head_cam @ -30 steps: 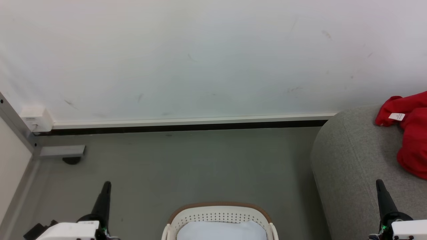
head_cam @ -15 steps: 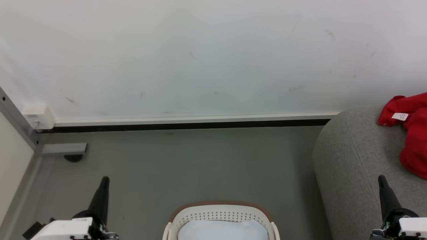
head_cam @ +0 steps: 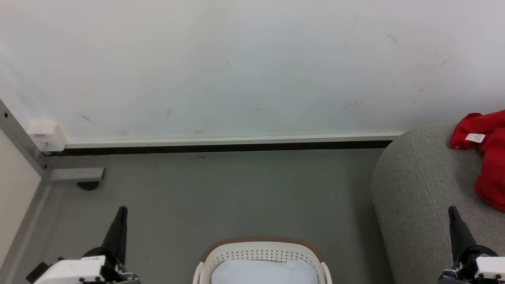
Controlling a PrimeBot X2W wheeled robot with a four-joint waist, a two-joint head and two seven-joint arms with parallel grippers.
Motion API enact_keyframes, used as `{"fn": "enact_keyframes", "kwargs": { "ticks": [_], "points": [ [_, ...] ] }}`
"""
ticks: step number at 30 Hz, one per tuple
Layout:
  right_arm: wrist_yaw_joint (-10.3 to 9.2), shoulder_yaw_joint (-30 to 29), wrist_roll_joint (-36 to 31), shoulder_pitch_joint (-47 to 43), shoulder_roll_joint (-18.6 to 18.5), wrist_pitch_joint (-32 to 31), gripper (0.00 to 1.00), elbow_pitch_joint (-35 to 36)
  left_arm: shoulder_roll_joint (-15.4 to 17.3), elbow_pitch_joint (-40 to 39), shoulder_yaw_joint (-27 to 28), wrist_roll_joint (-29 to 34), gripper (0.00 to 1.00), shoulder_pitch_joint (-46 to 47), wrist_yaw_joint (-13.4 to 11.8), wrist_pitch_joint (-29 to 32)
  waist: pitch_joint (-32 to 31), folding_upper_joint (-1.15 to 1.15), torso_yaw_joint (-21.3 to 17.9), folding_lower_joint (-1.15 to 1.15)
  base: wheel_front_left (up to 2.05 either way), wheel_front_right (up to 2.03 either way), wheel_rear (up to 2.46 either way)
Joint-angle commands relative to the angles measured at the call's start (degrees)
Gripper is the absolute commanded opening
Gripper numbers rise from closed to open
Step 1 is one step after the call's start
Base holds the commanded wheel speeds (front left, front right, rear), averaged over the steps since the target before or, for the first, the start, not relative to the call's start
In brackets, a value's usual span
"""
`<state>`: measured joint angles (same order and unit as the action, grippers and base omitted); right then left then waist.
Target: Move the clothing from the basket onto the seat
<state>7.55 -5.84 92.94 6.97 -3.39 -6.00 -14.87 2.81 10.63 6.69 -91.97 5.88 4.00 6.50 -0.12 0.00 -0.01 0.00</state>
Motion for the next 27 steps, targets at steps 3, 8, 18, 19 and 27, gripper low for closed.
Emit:
{"fn": "enact_keyframes", "kwargs": {
  "ticks": [3,8,18,19,27],
  "points": [
    [-0.12,0.0,0.31,0.58,-0.36,-0.03,0.0,0.17,0.1,-0.18,0.13,-0.71,0.0,0.5,0.25,0.23,0.0,0.0,0.0,0.0,0.0,0.0,0.0],
    [-0.12,0.08,0.4,0.57,-0.42,0.06,0.0,0.17,0.1,-0.18,0.13,-0.71,0.0,0.5,0.26,0.23,0.0,0.0,0.0,0.0,0.0,0.0,0.0],
    [-0.12,0.23,0.42,0.55,-0.5,0.22,0.0,0.18,0.1,-0.18,0.13,-0.71,0.0,0.5,0.26,0.23,0.0,0.0,0.0,0.0,0.0,0.0,0.0],
    [-0.12,0.24,0.44,0.54,-0.51,0.23,0.0,0.19,0.1,-0.18,0.13,-0.71,0.0,0.5,0.26,0.23,0.0,0.0,0.0,0.0,0.0,0.0,0.0],
    [-0.12,0.37,0.61,0.53,-0.62,0.34,0.0,0.2,0.1,-0.18,0.13,-0.7,0.0,0.5,0.26,0.23,0.0,0.0,0.0,0.0,0.0,0.0,0.0]
  ]
}}
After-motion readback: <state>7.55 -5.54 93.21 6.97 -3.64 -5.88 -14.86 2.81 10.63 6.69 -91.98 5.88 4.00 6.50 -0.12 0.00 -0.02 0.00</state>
